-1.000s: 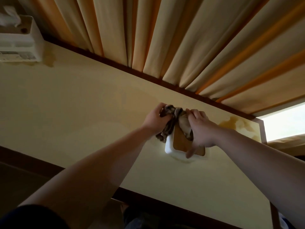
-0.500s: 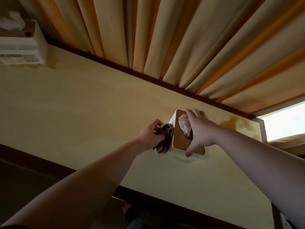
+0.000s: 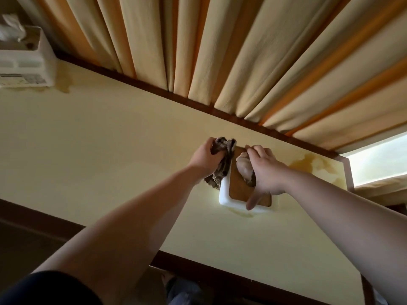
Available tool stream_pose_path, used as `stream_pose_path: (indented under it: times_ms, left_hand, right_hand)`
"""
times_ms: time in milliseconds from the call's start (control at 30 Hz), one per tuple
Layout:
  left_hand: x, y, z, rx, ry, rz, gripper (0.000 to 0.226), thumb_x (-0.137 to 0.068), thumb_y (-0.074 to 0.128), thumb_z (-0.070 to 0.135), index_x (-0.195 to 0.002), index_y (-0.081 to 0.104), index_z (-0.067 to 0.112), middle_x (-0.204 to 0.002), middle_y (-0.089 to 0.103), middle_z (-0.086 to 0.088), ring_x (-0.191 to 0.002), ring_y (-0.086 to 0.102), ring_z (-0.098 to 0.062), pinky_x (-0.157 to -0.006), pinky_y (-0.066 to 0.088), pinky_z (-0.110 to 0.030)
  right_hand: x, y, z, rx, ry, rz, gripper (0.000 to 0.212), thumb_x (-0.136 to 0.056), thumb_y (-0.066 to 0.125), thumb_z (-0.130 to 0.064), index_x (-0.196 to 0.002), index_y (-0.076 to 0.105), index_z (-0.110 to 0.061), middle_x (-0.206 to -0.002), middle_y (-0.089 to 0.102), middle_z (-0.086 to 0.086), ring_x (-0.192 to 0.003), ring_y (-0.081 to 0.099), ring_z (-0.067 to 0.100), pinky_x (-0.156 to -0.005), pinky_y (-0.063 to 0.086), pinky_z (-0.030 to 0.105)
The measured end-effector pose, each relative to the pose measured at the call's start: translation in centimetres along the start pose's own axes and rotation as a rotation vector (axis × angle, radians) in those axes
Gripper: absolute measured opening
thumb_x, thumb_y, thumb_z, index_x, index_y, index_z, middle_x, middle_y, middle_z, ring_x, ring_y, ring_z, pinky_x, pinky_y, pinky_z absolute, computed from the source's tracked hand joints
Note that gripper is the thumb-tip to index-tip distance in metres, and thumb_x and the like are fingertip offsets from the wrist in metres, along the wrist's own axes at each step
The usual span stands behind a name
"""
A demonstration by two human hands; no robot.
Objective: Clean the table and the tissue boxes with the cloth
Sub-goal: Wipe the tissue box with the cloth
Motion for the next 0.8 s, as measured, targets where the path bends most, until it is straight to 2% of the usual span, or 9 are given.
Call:
stream_pose_path:
  times_ms: [67, 133, 233, 333, 433, 500, 600, 633, 800]
  left_hand:
    - [-0.1, 0.2, -0.8, -0.039, -0.044, -0.014, 0.016, -0.097, 0.062, 0.027, -0.112, 0.058, 0.025, -0.093, 0.067, 0.000, -0.080, 0.063, -0.020, -0.057, 0.044, -0.028]
    - [0.5, 0.1, -1.7, -0.024, -0.070, -0.030, 0.018, -0.095, 0.063, 0.023, -0.112, 0.059, 0.026, -0.095, 0.068, -0.002, -0.078, 0.063, -0.019, -0.055, 0.046, -0.026]
    - [1.8, -0.5, -2.7, 0.014, -0.075, -0.094, 0.018, -0.090, 0.066, 0.016, -0.101, 0.058, 0.028, -0.095, 0.070, -0.003, -0.071, 0.062, -0.017, -0.054, 0.050, -0.027]
    - [3.1, -1.1, -3.7, 0.000, -0.095, -0.222, 0.022, -0.087, 0.069, 0.010, -0.095, 0.056, 0.026, -0.087, 0.066, -0.002, -0.065, 0.059, -0.016, -0.051, 0.046, -0.025]
    - [3.8, -1.4, -4.2, 0.066, -0.146, -0.340, 0.025, -0.085, 0.071, 0.002, -0.092, 0.055, 0.020, -0.079, 0.057, -0.003, -0.059, 0.055, -0.016, -0.053, 0.048, -0.029]
    - [3.6, -1.8, -3.7, 0.103, -0.142, -0.361, 0.023, -0.084, 0.072, 0.003, -0.092, 0.057, 0.018, -0.084, 0.059, -0.009, -0.065, 0.060, -0.021, -0.060, 0.056, -0.036]
    - [2.2, -2.2, -2.0, 0.155, -0.111, -0.330, 0.023, -0.085, 0.076, 0.009, -0.099, 0.059, 0.016, -0.100, 0.067, -0.021, -0.084, 0.070, -0.035, -0.075, 0.063, -0.054]
    - [1.6, -2.2, -1.3, 0.141, -0.097, -0.302, 0.023, -0.086, 0.076, 0.011, -0.100, 0.060, 0.017, -0.104, 0.069, -0.021, -0.090, 0.072, -0.037, -0.077, 0.063, -0.056]
    - [-1.6, -1.5, 1.0, 0.033, -0.033, -0.127, 0.014, -0.093, 0.072, 0.024, -0.100, 0.060, 0.027, -0.100, 0.071, -0.007, -0.093, 0.070, -0.027, -0.083, 0.063, -0.050]
  right_hand:
    - [0.0, 0.1, 0.1, -0.029, 0.000, 0.002, 0.184, -0.027, 0.092, -0.078, -0.162, -0.018, -0.018, -0.164, -0.004, -0.008, -0.155, 0.000, 0.025, -0.127, 0.024, 0.045]
    - [0.1, 0.3, 0.2, -0.051, 0.001, 0.008, 0.185, -0.027, 0.093, -0.077, -0.162, -0.021, -0.021, -0.164, -0.006, -0.012, -0.156, -0.002, 0.024, -0.126, 0.025, 0.044]
    - [0.0, 0.3, 0.3, -0.055, -0.002, 0.013, 0.185, -0.027, 0.092, -0.078, -0.162, -0.021, -0.023, -0.164, -0.005, -0.013, -0.157, -0.003, 0.024, -0.126, 0.026, 0.045]
    - [0.1, 0.3, 0.3, -0.047, -0.006, 0.006, 0.184, -0.027, 0.091, -0.079, -0.162, -0.021, -0.022, -0.164, -0.005, -0.012, -0.157, -0.002, 0.025, -0.126, 0.026, 0.045]
    - [0.3, 0.2, 0.2, -0.034, -0.014, 0.009, 0.183, -0.029, 0.091, -0.079, -0.162, -0.021, -0.022, -0.165, -0.005, -0.009, -0.157, -0.002, 0.026, -0.125, 0.026, 0.045]
    - [0.3, 0.1, 0.2, -0.036, -0.012, 0.006, 0.183, -0.030, 0.092, -0.079, -0.162, -0.021, -0.021, -0.166, -0.006, -0.009, -0.157, -0.003, 0.027, -0.126, 0.024, 0.045]
    - [0.2, 0.0, 0.1, -0.044, -0.008, -0.004, 0.184, -0.030, 0.093, -0.077, -0.162, -0.021, -0.021, -0.167, -0.009, -0.007, -0.157, -0.005, 0.028, -0.128, 0.019, 0.047]
    - [0.3, 0.0, 0.1, -0.039, -0.006, -0.009, 0.183, -0.031, 0.093, -0.077, -0.162, -0.020, -0.020, -0.167, -0.009, -0.007, -0.157, -0.005, 0.029, -0.128, 0.018, 0.047]
    - [0.2, -0.1, 0.0, 0.002, -0.007, 0.009, 0.174, -0.033, 0.091, -0.079, -0.164, -0.006, -0.017, -0.166, 0.000, -0.001, -0.156, 0.003, 0.029, -0.126, 0.023, 0.047]
Point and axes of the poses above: each hand's wrist, its own x-axis away from the middle knuckle, its own y-axis out of the palm, z = x × y, the point moved 1 cm from there along -x, towards the middle knuckle
